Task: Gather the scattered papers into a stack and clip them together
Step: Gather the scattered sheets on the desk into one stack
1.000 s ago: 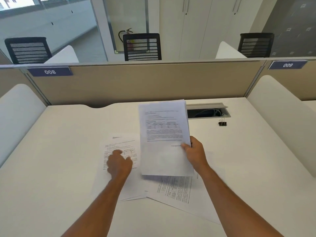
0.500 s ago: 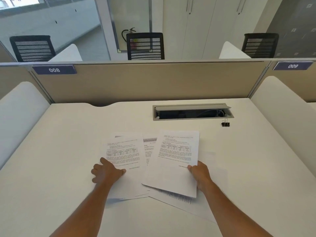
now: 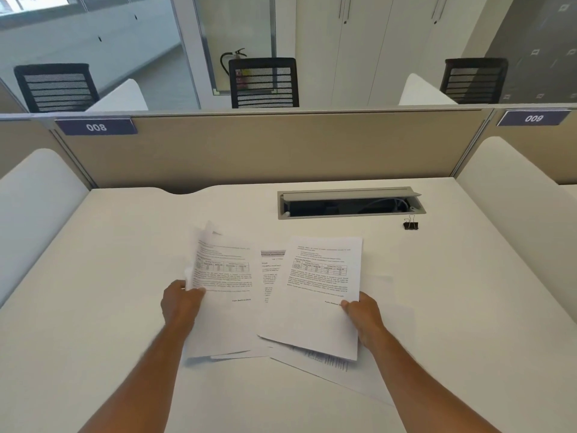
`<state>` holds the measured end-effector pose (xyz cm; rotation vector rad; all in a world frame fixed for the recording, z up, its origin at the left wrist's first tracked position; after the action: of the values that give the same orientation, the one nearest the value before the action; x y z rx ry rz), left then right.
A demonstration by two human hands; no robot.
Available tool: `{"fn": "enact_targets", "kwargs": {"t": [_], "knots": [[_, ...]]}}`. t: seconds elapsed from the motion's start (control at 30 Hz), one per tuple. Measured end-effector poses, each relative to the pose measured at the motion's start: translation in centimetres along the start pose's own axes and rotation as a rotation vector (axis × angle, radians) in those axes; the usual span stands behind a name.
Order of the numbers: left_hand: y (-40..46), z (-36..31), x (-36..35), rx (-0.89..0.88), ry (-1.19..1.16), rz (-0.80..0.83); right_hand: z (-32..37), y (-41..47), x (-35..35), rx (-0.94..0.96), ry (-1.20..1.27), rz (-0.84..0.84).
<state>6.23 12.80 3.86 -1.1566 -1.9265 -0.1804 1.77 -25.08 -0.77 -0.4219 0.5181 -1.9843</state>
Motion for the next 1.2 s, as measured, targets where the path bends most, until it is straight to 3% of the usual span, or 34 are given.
{"fn": "enact_targets", "kwargs": {"t": [0.2, 0.5, 0.6, 0.73, 0.97, 1.2], "knots": [[0.7, -2.8, 2.4, -0.098, -0.159, -0.166, -0.2, 0.0, 0.0, 0.007, 0.013, 0.011], [0.7, -8.4, 6.1, -0.226, -0.515, -0.114, -0.2, 0.0, 0.0, 0.009, 0.006, 0.009], [0.6, -9.8, 7.3, -0.231, -0.655, -0.044, -0.1, -0.1, 0.0, 0.016, 0.009, 0.011], [1.1, -10.4, 7.6, -0.154, -0.850, 0.168, 0.0, -0.3, 0.0, 0.015, 0.022, 0.015], [0.8, -7.4, 1.8, -0.016, -0.646, 0.456, 0.5, -1.1, -0.5, 0.065, 0.008, 0.033], [-3.6, -4.0, -6.2, -0.089, -0.218, 0.450, 0.6, -1.5, -1.4, -0.010, 0.133, 0.151]]}}
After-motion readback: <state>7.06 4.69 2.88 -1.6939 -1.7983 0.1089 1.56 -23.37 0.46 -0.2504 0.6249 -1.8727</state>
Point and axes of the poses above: each hand's wrist, its own y-axis towards the middle knuckle, its own x-axis out of the back of the hand, z = x × y, the point moved 2 cm from there along y, towards the middle knuckle, and after that the axes turned 13 degrees about y, right-handed, at the moved point
